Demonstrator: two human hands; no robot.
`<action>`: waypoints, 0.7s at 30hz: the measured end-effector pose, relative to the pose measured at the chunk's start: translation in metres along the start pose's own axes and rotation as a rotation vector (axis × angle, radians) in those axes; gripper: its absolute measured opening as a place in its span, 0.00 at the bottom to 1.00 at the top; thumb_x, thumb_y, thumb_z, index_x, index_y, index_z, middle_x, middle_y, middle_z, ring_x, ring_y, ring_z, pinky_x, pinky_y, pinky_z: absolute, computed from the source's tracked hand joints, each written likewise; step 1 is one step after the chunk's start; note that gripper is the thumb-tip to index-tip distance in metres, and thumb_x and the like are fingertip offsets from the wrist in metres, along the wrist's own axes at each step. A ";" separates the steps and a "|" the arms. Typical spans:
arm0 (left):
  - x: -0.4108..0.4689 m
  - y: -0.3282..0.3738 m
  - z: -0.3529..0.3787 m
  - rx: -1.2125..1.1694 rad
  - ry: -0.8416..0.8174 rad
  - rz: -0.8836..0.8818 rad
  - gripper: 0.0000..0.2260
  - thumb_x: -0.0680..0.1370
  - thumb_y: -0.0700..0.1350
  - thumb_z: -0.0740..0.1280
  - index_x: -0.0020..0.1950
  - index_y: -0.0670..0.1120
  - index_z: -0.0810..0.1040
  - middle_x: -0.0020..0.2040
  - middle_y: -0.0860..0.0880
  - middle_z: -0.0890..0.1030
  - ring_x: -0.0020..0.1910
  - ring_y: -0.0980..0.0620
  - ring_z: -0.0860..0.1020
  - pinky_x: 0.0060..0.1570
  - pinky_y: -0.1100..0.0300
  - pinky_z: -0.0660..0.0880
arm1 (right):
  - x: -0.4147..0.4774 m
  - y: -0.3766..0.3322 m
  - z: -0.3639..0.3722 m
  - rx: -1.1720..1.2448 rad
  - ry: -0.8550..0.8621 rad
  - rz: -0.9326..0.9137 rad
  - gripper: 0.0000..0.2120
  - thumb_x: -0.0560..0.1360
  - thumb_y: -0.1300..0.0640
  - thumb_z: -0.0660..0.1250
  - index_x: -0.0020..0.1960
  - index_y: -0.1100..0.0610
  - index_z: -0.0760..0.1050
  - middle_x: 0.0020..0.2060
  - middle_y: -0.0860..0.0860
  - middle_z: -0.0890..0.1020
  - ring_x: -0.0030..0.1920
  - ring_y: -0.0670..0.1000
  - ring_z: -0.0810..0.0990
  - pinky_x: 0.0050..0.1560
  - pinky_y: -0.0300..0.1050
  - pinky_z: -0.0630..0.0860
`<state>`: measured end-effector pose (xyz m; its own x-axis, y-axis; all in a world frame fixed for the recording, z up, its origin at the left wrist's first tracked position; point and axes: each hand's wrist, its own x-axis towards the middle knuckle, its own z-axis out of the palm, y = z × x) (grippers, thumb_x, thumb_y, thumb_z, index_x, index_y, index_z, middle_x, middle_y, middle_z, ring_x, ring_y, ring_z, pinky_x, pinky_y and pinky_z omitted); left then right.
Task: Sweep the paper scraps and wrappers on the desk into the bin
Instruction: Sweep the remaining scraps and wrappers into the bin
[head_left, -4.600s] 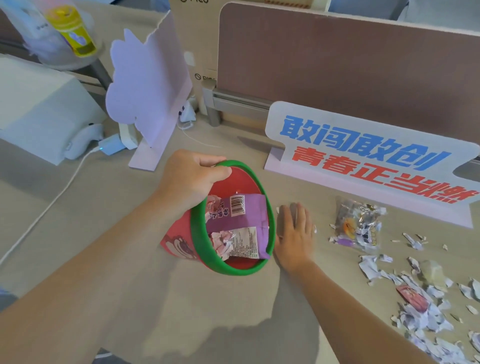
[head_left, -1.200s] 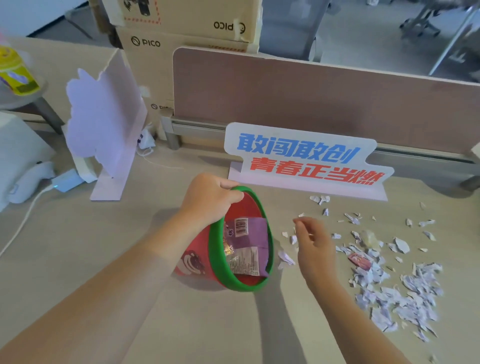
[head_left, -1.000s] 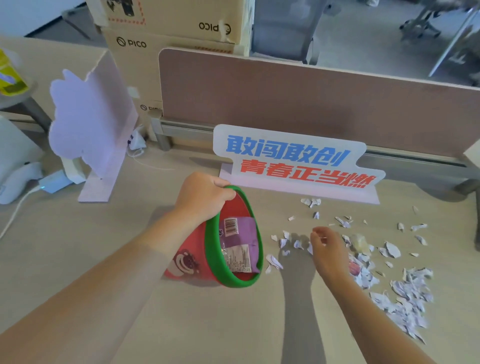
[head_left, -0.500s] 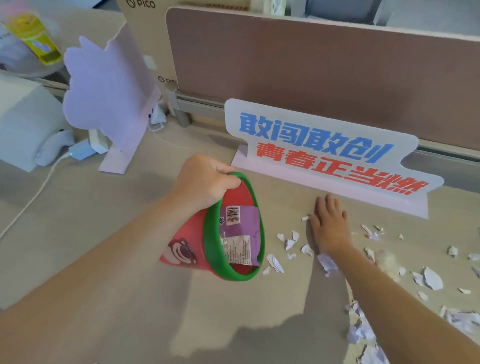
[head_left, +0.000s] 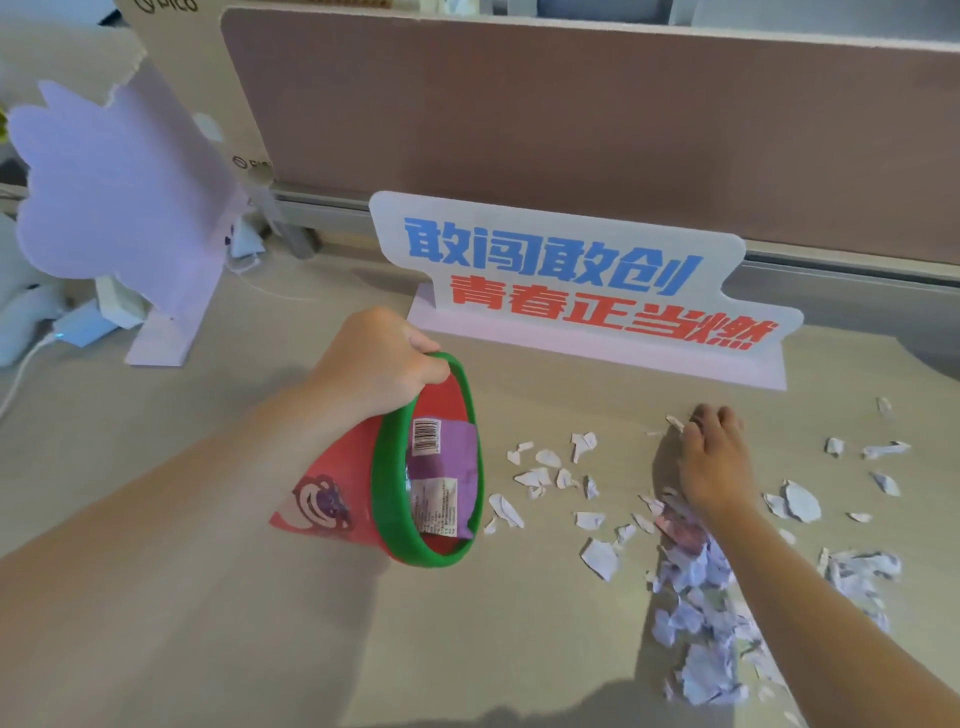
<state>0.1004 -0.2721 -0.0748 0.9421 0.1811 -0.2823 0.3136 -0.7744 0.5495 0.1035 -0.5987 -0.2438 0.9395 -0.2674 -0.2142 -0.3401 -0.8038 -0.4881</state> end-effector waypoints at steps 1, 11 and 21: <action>-0.002 -0.001 -0.001 0.000 0.012 0.004 0.11 0.69 0.45 0.73 0.50 0.46 0.85 0.41 0.46 0.86 0.42 0.52 0.81 0.43 0.62 0.72 | 0.005 0.003 0.008 -0.110 -0.034 -0.004 0.26 0.75 0.47 0.41 0.61 0.61 0.67 0.62 0.61 0.70 0.63 0.61 0.65 0.64 0.57 0.64; -0.018 -0.007 -0.002 0.036 0.049 0.041 0.08 0.69 0.44 0.72 0.45 0.43 0.86 0.38 0.41 0.84 0.38 0.52 0.77 0.44 0.58 0.74 | -0.080 -0.060 0.058 -0.139 -0.372 -0.525 0.26 0.80 0.47 0.40 0.75 0.54 0.49 0.77 0.52 0.49 0.76 0.51 0.43 0.72 0.42 0.39; -0.035 -0.009 -0.001 -0.023 0.041 0.050 0.09 0.70 0.43 0.72 0.49 0.46 0.85 0.41 0.47 0.85 0.39 0.52 0.81 0.37 0.70 0.69 | -0.131 0.040 0.008 0.011 0.122 0.079 0.32 0.72 0.38 0.43 0.71 0.50 0.63 0.74 0.56 0.60 0.73 0.57 0.55 0.73 0.58 0.53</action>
<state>0.0650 -0.2703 -0.0690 0.9605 0.1681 -0.2216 0.2685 -0.7690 0.5802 -0.0336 -0.5916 -0.2416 0.9076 -0.3926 -0.1487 -0.4131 -0.7721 -0.4829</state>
